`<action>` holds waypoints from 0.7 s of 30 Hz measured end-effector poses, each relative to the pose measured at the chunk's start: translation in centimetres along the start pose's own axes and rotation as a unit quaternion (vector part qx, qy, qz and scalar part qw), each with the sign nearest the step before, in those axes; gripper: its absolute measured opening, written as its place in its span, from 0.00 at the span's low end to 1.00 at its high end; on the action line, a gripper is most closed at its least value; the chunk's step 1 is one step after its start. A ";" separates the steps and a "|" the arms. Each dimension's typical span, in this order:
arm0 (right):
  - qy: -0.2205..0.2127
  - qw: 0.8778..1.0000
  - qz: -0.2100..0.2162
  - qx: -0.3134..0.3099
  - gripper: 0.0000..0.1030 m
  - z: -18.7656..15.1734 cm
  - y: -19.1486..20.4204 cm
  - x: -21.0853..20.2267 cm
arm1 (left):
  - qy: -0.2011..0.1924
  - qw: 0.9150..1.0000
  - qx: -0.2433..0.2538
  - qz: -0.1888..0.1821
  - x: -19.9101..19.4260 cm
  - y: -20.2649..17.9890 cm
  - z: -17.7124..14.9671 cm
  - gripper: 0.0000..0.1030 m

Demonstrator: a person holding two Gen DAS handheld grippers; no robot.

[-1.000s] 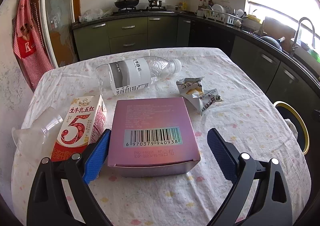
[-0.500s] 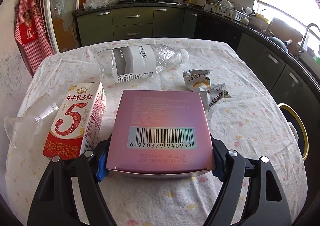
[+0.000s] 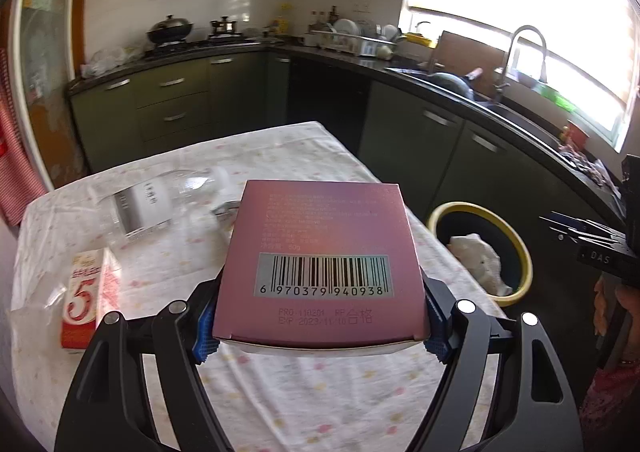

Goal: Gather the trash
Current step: 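Carry the pink box over the yellow bin and open the left gripper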

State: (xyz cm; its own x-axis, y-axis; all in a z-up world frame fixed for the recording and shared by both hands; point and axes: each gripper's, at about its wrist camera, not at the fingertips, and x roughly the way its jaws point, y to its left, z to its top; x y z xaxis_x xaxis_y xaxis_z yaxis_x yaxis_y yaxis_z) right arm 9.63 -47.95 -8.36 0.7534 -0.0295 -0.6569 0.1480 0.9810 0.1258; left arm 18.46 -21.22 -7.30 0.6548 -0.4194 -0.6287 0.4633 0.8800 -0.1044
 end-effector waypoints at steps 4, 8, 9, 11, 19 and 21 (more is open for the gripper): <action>-0.016 0.999 -0.027 0.028 0.61 -0.6 -3.4 -2.0 | 0.018 0.997 0.042 -0.068 2.6 -6.0 1.5 0.75; -0.015 0.997 -0.047 0.054 0.61 -1.9 -6.5 -3.2 | 0.042 0.989 0.081 -0.120 6.6 -12.4 2.7 0.75; -0.014 0.997 -0.050 0.061 0.61 -2.3 -7.2 -3.5 | 0.050 0.986 0.089 -0.130 7.7 -13.9 2.9 0.75; -0.013 0.995 -0.056 0.077 0.61 -3.0 -8.7 -3.9 | 0.064 0.982 0.099 -0.146 10.1 -16.8 3.2 0.75; -0.012 0.991 -0.068 0.115 0.61 -4.6 -11.6 -4.4 | 0.093 0.977 0.117 -0.153 17.6 -22.5 4.3 0.79; -0.008 0.991 -0.068 0.115 0.61 -4.6 -11.7 -4.2 | 0.082 0.978 0.112 -0.157 16.8 -21.8 4.6 0.84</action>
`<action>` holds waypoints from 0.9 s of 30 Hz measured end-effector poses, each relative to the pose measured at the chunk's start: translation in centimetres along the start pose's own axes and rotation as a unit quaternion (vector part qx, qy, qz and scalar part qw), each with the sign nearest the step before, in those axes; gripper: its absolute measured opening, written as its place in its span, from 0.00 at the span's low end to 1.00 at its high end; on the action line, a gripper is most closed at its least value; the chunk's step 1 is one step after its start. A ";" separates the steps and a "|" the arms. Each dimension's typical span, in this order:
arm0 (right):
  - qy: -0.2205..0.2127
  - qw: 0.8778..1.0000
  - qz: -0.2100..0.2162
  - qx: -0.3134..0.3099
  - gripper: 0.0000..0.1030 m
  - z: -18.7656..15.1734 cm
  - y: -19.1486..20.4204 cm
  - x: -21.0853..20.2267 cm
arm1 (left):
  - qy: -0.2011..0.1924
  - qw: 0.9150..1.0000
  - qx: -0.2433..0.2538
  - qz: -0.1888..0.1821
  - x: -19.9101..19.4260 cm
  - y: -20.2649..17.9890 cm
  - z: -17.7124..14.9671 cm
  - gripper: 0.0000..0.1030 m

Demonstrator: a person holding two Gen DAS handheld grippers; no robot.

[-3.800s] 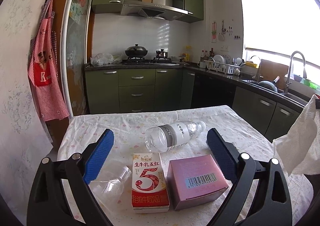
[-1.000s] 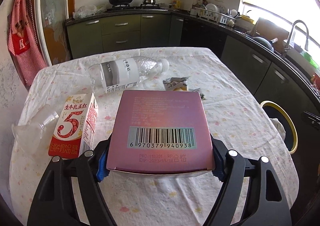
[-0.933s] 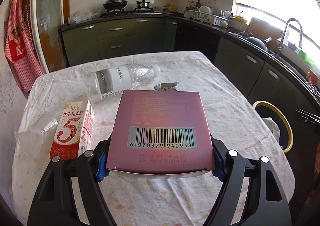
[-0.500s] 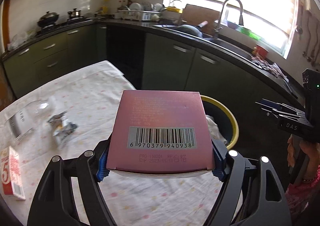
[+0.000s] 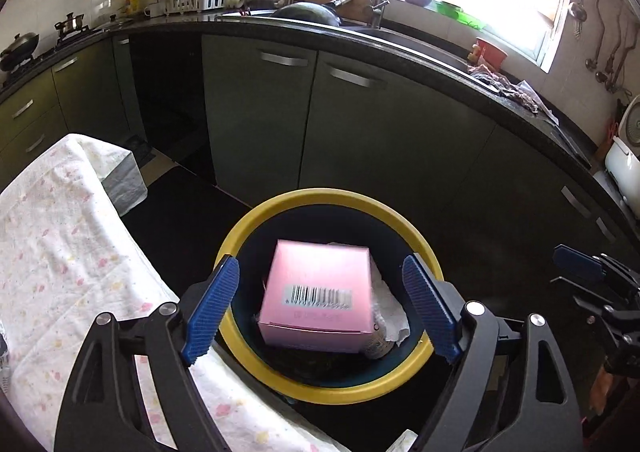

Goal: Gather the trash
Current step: 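Carry the pink box over the yellow bin and open the left gripper, then grasp the silver snack wrapper with the right gripper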

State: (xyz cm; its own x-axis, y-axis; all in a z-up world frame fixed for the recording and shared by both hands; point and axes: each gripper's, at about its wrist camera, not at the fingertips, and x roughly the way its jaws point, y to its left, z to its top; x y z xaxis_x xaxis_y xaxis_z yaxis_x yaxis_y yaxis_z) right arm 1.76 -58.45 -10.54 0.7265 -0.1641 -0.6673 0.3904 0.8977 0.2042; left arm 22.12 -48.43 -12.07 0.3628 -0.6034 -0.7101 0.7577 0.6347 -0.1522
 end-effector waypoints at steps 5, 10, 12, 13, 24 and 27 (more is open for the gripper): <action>0.012 1.000 0.006 -0.008 0.61 -0.2 0.8 0.9 | -0.044 0.999 -0.014 0.004 -6.2 3.2 -2.1 0.89; 0.039 0.998 0.026 -0.045 0.61 -0.2 4.1 2.8 | -0.094 0.994 -0.049 0.030 -14.2 7.9 -6.8 0.89; 0.049 0.996 0.035 -0.068 0.61 0.0 6.2 3.5 | -0.122 0.988 -0.067 0.064 -17.7 10.1 -8.6 0.90; 0.054 0.994 0.043 -0.080 0.61 0.1 7.4 3.9 | -0.137 0.984 -0.076 0.085 -19.4 11.3 -9.4 0.91; 0.093 0.954 0.169 -0.227 0.61 1.2 26.4 8.0 | -0.255 0.890 -0.157 0.342 -32.8 24.4 -17.8 0.95; 0.117 0.938 0.196 -0.260 0.61 0.8 31.9 10.0 | -0.277 0.868 -0.175 0.374 -34.6 26.6 -20.6 0.95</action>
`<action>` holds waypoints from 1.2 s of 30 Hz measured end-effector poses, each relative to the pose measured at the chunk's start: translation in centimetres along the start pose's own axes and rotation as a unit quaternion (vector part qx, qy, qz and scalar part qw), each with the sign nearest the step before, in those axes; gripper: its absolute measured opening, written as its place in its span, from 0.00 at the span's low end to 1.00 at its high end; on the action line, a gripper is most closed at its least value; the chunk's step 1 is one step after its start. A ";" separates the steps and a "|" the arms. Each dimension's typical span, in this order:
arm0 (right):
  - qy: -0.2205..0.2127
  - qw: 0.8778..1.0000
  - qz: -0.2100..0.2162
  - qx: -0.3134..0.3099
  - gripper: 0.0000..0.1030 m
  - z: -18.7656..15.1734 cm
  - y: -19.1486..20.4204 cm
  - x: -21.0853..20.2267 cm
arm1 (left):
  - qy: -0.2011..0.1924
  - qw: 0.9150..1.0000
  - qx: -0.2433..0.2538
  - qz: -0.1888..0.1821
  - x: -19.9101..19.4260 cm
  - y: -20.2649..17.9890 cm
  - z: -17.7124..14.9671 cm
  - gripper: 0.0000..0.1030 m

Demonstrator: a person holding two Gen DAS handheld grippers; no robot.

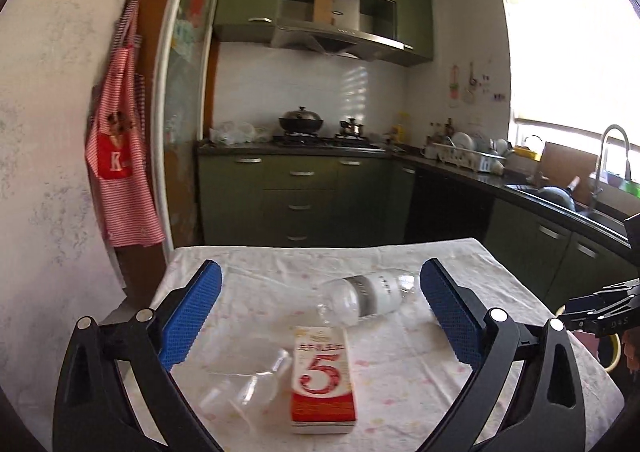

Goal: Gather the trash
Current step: 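Grasp the silver snack wrapper with the right gripper, then carry the snack wrapper into the yellow bin and open the right gripper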

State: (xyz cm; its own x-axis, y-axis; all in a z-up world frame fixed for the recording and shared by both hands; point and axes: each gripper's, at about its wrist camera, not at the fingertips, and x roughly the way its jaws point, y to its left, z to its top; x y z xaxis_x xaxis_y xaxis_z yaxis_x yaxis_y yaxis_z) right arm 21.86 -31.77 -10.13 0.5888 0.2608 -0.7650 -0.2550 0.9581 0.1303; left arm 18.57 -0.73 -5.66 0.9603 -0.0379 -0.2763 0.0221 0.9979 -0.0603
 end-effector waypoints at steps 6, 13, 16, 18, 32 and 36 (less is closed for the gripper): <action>0.022 0.999 0.006 -0.039 0.61 3.6 4.9 5.6 | -0.010 0.998 -0.052 0.034 0.2 4.9 -1.4 0.95; 0.058 0.996 -0.034 -0.060 0.61 5.7 6.1 10.9 | -0.002 0.995 -0.088 0.052 0.3 7.0 -2.3 0.95; 0.078 0.995 -0.040 -0.057 0.61 5.8 5.9 12.4 | -0.004 0.994 -0.100 0.044 0.2 7.5 -2.4 0.95; 0.087 0.994 -0.041 -0.056 0.61 5.7 6.0 12.8 | -0.004 0.994 -0.103 0.042 0.2 7.4 -2.2 0.95; 0.063 0.997 -0.019 -0.049 0.43 4.5 6.5 10.4 | -0.007 0.994 -0.107 0.038 -0.3 6.7 -2.2 0.95; 0.036 0.999 -0.008 -0.040 0.43 3.9 6.3 7.3 | -0.002 0.994 -0.102 0.039 -0.1 6.4 -2.3 0.95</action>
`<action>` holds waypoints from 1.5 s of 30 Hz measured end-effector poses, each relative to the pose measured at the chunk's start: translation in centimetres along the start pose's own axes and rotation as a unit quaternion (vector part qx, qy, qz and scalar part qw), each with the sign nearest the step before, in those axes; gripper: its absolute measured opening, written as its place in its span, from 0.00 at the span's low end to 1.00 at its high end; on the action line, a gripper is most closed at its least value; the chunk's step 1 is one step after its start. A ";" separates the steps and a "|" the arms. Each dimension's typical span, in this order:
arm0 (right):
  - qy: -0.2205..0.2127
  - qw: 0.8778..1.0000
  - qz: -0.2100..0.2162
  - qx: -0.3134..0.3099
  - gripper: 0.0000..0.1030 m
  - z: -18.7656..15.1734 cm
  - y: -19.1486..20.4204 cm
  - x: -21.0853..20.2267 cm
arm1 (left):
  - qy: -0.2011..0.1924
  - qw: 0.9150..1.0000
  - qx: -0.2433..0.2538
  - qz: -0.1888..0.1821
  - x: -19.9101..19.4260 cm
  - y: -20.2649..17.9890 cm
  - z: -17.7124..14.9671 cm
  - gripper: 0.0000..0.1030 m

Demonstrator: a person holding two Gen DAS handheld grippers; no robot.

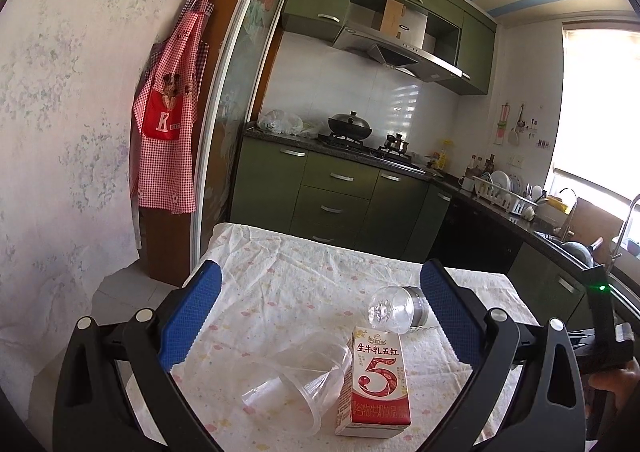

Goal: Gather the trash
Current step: 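Carry the snack wrapper into the yellow bin and open the right gripper, then grasp the red-and-white milk carton with the left gripper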

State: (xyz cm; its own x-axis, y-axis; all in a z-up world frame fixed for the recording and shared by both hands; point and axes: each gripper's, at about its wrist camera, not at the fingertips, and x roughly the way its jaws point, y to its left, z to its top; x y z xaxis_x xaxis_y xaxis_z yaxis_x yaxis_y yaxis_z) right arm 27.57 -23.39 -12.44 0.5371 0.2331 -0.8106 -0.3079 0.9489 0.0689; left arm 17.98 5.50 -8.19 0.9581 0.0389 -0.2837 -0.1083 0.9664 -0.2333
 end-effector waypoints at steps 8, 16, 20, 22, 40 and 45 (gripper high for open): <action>-0.054 0.995 -0.049 0.075 0.44 -5.0 -7.0 -8.8 | 0.006 1.000 0.014 0.003 0.4 -0.7 -0.4 0.95; -0.023 0.965 -0.166 0.203 0.44 -13.7 -18.4 -12.1 | 0.013 0.999 0.045 0.001 0.8 -2.3 -1.1 0.95; -0.008 0.953 -0.193 0.235 0.44 -16.1 -21.3 -12.2 | 0.014 0.998 0.065 0.001 0.9 -3.2 -1.4 0.95; -0.005 0.948 -0.204 0.246 0.44 -16.9 -22.2 -12.4 | 0.015 0.997 0.073 0.001 1.0 -3.6 -1.6 0.95; -0.043 0.939 -0.217 0.262 0.68 -17.6 -22.4 -13.8 | 0.119 0.978 0.083 -0.147 1.6 -6.9 -2.7 0.95; -0.071 0.950 -0.193 0.235 0.69 -16.6 -19.9 -14.9 | 0.203 0.970 0.080 -0.111 1.0 -6.7 -4.5 0.95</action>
State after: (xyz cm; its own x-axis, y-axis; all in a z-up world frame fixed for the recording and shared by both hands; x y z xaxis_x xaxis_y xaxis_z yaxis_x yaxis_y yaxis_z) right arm 12.67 -49.30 -11.44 0.6500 -0.1576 -0.7434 0.3007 0.9518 0.0611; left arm 18.44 -2.11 -11.06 0.7659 -0.2471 -0.5935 0.1623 0.9676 -0.1934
